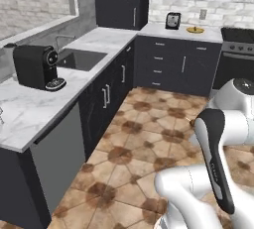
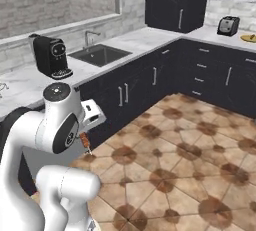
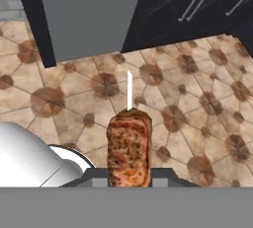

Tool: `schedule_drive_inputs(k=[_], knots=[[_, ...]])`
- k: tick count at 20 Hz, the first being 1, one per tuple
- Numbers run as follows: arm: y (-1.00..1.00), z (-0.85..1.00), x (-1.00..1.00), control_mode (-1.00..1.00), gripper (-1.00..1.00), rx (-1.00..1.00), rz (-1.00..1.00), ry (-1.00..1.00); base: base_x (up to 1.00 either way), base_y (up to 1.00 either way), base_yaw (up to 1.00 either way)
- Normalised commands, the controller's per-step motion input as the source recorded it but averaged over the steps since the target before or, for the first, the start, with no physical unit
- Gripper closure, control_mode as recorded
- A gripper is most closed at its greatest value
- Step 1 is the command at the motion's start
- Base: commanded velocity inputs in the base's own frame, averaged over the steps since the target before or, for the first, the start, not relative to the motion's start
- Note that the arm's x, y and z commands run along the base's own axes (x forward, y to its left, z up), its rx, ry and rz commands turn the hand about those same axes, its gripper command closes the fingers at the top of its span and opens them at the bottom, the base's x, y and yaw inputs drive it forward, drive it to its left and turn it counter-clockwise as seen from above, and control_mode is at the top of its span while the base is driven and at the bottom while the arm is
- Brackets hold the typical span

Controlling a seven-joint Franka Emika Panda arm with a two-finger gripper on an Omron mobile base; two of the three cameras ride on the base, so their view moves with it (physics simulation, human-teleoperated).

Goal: Place the cold items (potato and bell pepper) from the fridge in one tupperware on the dining counter. Place the warm items (kebab skewer and hot dog) in the stove area in another tupperware.

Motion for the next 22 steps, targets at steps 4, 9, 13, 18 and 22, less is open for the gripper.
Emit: schedule_drive_inputs(k=[4,9,13,18,22], knots=[[0.00,0.00,0.00,1.00,1.00,0.00,0.00,0.00,-0.49,1.00,0.00],[0.00,0.00,0.00,1.00,1.00,0.00,0.00,0.00,-0.22,1.00,0.00],[0.00,0.00,0.00,1.00,1.00,0.00,0.00,0.00,-0.33,1.00,0.00],[0.00,0.00,0.00,1.00,1.00,0.00,0.00,0.00,-0.36,1.00,0.00],[0.00,0.00,0.00,1.00,1.00,0.00,0.00,0.00,-0.25,1.00,-0.01]])
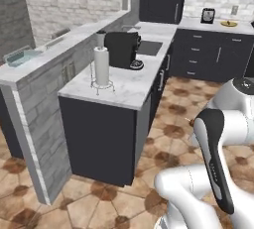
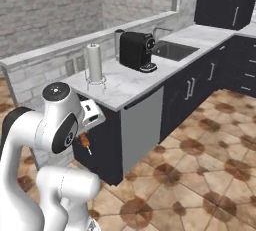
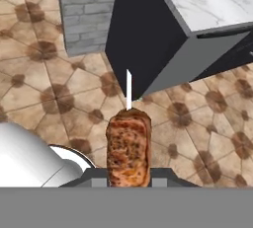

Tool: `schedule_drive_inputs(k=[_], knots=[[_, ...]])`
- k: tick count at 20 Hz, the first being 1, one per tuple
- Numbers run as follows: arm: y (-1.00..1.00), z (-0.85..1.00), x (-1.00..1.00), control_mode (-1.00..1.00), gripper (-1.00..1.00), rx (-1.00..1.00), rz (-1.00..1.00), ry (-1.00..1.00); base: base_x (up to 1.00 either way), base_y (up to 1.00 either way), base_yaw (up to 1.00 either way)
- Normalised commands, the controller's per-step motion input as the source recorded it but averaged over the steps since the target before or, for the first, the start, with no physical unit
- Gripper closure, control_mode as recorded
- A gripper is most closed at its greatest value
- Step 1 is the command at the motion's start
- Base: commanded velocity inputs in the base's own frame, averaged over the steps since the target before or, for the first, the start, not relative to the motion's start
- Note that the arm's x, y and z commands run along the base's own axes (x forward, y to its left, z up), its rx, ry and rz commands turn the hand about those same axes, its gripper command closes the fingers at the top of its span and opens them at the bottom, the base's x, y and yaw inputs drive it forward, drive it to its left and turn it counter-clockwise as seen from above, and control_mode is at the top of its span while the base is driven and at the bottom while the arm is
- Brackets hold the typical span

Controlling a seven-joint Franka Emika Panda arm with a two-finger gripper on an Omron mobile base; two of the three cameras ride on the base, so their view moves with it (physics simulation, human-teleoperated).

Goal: Place the cold items (potato and bell pepper) from the fridge in one tupperware on the dining counter. Place the warm items (kebab skewer and hot dog) in the stove area in another tupperware.

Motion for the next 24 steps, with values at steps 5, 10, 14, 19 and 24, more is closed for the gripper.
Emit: schedule_drive_inputs(k=[5,10,14,19,24], knots=[[0.00,0.00,0.00,1.00,1.00,0.00,0.00,0.00,-0.05,1.00,-0.14],[0.00,0.00,0.00,1.00,1.00,0.00,0.00,0.00,-0.01,1.00,-0.24],[0.00,0.00,0.00,1.00,1.00,0.00,0.00,0.00,-0.21,1.00,-0.23],[0.00,0.00,0.00,1.00,1.00,0.00,0.00,0.00,-0.41,0.98,-0.19],[0.00,0.00,0.00,1.00,1.00,0.00,0.00,0.00,-0.12,0.99,-0.23]])
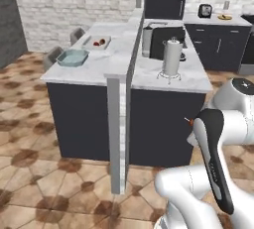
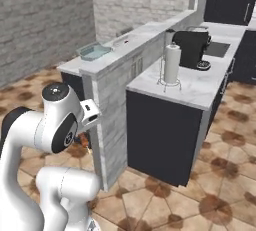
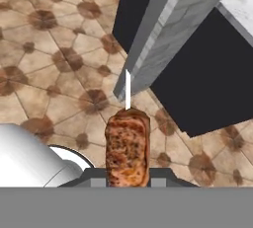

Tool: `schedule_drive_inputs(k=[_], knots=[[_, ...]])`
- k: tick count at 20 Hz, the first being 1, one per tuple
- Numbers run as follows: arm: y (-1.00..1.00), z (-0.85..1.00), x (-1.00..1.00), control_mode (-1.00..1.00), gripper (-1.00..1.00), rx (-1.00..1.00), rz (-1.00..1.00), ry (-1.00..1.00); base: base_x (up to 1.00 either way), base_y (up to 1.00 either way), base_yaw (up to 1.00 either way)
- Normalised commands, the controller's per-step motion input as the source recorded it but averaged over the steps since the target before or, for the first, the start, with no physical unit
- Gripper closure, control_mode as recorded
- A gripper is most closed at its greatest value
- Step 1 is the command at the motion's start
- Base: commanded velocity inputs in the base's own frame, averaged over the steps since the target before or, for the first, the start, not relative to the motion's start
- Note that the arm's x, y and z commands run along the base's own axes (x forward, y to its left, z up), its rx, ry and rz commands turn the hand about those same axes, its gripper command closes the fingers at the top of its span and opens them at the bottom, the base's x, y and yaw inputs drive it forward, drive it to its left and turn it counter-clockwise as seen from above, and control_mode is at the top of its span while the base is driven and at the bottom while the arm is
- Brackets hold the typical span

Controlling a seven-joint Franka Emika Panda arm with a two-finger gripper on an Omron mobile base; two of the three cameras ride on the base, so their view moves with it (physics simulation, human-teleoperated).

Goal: Place the cold items (potato and bell pepper) from the fridge in one tupperware on the dining counter. Place the warm items (kebab skewer and hot dog) in the stove area in another tupperware.

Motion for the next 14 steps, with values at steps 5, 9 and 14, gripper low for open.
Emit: schedule_drive_inputs(k=[5,9,14], knots=[[0.00,0.00,0.00,1.00,1.00,0.00,0.00,0.00,-0.02,1.00,-0.36],[0.00,0.00,0.00,1.00,1.00,0.00,0.00,0.00,-0.24,0.99,-0.43],[0.00,0.00,0.00,1.00,1.00,0.00,0.00,0.00,-0.26,0.96,-0.50]])
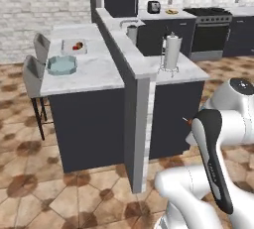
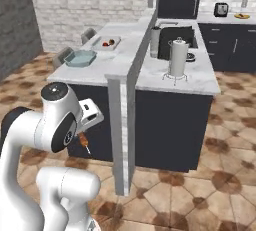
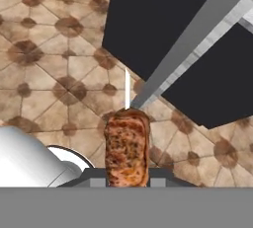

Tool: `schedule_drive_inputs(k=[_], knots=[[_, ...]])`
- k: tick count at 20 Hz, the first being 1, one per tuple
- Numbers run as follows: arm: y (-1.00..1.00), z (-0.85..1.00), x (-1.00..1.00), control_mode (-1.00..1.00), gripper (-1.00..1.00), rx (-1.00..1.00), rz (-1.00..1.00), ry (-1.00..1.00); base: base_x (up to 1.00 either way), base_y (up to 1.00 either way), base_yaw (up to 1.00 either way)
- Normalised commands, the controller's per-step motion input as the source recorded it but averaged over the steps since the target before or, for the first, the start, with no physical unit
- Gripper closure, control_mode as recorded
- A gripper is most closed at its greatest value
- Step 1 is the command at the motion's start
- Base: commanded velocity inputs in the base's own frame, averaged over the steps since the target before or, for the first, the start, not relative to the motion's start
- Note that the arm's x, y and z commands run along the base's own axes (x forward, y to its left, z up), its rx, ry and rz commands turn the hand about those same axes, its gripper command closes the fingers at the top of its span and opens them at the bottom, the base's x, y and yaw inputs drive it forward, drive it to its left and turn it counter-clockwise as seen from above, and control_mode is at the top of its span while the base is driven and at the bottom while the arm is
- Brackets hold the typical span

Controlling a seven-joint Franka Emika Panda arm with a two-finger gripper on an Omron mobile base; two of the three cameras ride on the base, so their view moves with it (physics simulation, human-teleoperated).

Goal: Place the cold items (potato and bell pepper) from the fridge in one tupperware on the dining counter. Place the warm items (kebab skewer and hot dog) in the stove area in another tupperware.

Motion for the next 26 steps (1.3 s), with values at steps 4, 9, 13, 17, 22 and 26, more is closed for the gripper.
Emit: schedule_drive_inputs(k=[4,9,13,17,22,26], knots=[[0.00,0.00,0.00,1.00,1.00,0.00,0.00,0.00,-0.09,1.00,-0.48],[0.00,0.00,0.00,1.00,1.00,0.00,0.00,0.00,-0.02,1.00,-0.40],[0.00,0.00,0.00,1.00,1.00,0.00,0.00,0.00,-0.08,1.00,-0.39],[0.00,0.00,0.00,1.00,1.00,0.00,0.00,0.00,0.01,1.00,-0.34],[0.00,0.00,0.00,1.00,1.00,0.00,0.00,0.00,0.24,1.00,-0.18],[0.00,0.00,0.00,1.00,1.00,0.00,0.00,0.00,0.38,1.00,-0.14]])
